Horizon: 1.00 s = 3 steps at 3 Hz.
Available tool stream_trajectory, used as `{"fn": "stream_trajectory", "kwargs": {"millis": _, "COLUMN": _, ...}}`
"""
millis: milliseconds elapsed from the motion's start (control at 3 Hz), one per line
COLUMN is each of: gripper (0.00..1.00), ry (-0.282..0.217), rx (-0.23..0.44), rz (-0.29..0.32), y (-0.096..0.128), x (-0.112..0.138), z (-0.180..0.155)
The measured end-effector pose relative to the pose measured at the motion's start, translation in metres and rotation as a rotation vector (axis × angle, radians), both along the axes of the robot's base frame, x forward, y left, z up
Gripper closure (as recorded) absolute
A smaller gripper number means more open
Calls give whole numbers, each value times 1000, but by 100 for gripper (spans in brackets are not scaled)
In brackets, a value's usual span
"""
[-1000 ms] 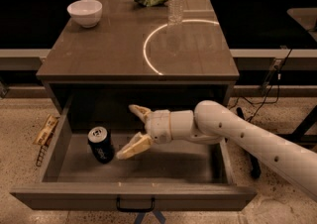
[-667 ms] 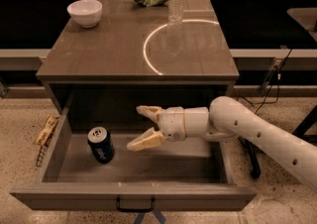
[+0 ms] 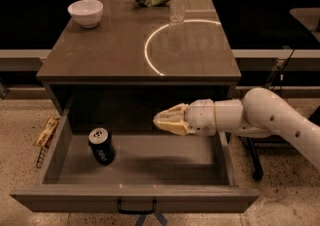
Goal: Place pepsi can into top drawer
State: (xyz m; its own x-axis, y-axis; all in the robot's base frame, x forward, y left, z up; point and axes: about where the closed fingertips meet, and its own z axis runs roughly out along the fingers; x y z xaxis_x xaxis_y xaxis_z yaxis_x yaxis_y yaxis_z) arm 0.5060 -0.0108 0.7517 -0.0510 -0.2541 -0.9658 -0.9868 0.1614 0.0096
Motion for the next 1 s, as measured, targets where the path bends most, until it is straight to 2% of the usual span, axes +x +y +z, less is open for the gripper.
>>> {"fn": "stream_trajectory", "kwargs": {"millis": 333, "gripper": 99, "ry": 4, "rx": 29, "rz": -5, "y": -30, "x": -11, "z": 33}}
{"fn": "stream_trajectory", "kwargs": {"millis": 667, "gripper": 85, "ry": 4, "rx": 27, "rz": 0, "y": -25, "x": -10, "z": 31}}
{"fn": "stream_trajectory", "kwargs": {"millis": 1000, "gripper": 62, "ry": 4, "rx": 27, "rz": 4, "y": -23, "x": -11, "z": 32}}
